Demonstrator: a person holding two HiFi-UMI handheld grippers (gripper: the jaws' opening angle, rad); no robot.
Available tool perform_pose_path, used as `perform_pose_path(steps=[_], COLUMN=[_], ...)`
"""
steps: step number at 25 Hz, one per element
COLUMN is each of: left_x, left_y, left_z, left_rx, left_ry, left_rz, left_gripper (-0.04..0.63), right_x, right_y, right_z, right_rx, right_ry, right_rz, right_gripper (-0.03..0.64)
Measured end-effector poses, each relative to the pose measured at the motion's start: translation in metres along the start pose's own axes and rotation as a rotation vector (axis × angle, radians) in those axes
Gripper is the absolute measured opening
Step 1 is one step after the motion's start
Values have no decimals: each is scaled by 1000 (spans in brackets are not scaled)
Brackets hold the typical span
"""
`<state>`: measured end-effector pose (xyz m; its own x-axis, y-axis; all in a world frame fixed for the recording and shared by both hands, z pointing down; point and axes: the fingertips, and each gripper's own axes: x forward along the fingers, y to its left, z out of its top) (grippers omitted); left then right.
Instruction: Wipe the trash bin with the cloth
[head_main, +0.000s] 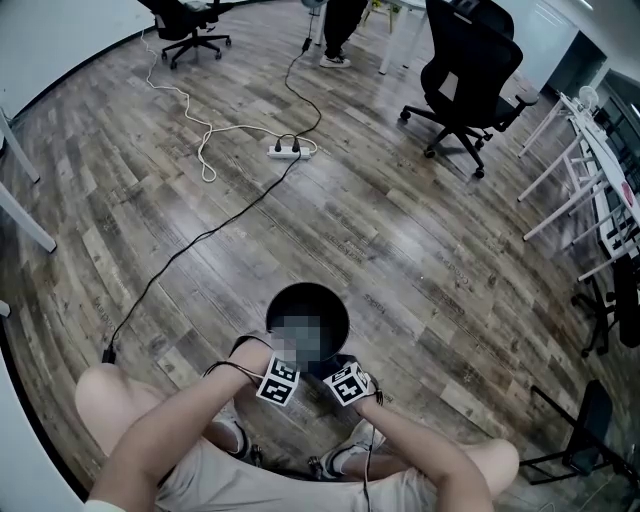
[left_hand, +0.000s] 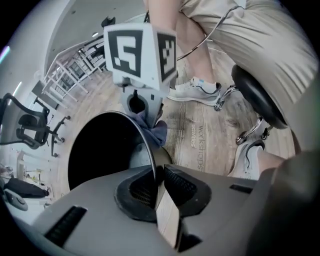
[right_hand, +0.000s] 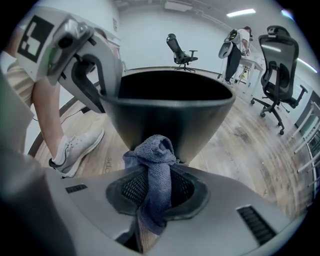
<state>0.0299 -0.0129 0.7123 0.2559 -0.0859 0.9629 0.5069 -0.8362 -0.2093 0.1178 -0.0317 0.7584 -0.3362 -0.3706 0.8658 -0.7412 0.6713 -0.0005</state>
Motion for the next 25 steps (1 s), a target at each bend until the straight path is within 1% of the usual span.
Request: perform_pose_path(steps=[3, 5, 8, 10, 12, 14, 16, 18, 20, 21, 23, 25], left_x=[0, 0, 0, 1, 1, 2, 1, 1, 2, 3, 0, -6], left_y=[0, 0, 1, 2, 1, 2, 6, 5, 3, 3, 4, 3], left_z=[1, 2, 2, 4, 6, 8, 7, 5, 9, 11, 13, 14], left_rx=[-17, -29, -42, -48, -60, -83, -117, -148, -167, -174, -196, -228], left_ry=[-8, -10, -8, -4, -1, 6, 17, 29, 32, 29, 6, -43], left_rz=[4, 6, 5, 7, 9, 16, 17, 7, -3, -6, -16, -34], left_gripper=[49, 49, 48, 48, 48, 48, 46, 46, 46, 46, 46, 48], right_x=[32, 51, 75, 92, 108, 116, 120, 118, 105, 96, 72, 41], right_y=[0, -3, -7, -5, 1, 0, -6, -3, -2, -1, 4, 10], right_z=[-17, -27, -37, -47, -58, -62, -58, -60, -72, -76, -72, -60], right_rx=[-13, -25, -8, 10, 58, 100, 89, 97, 152, 187, 241, 255], right_ry=[-5, -9, -13, 3, 19, 11, 16, 65, 141, 163, 169, 165], right_rz=[-10, -39, -73, -62, -29, -21, -18, 21, 54, 74, 115, 142], right_gripper=[83, 83, 83, 83, 83, 83, 83, 83, 83, 83, 83, 83])
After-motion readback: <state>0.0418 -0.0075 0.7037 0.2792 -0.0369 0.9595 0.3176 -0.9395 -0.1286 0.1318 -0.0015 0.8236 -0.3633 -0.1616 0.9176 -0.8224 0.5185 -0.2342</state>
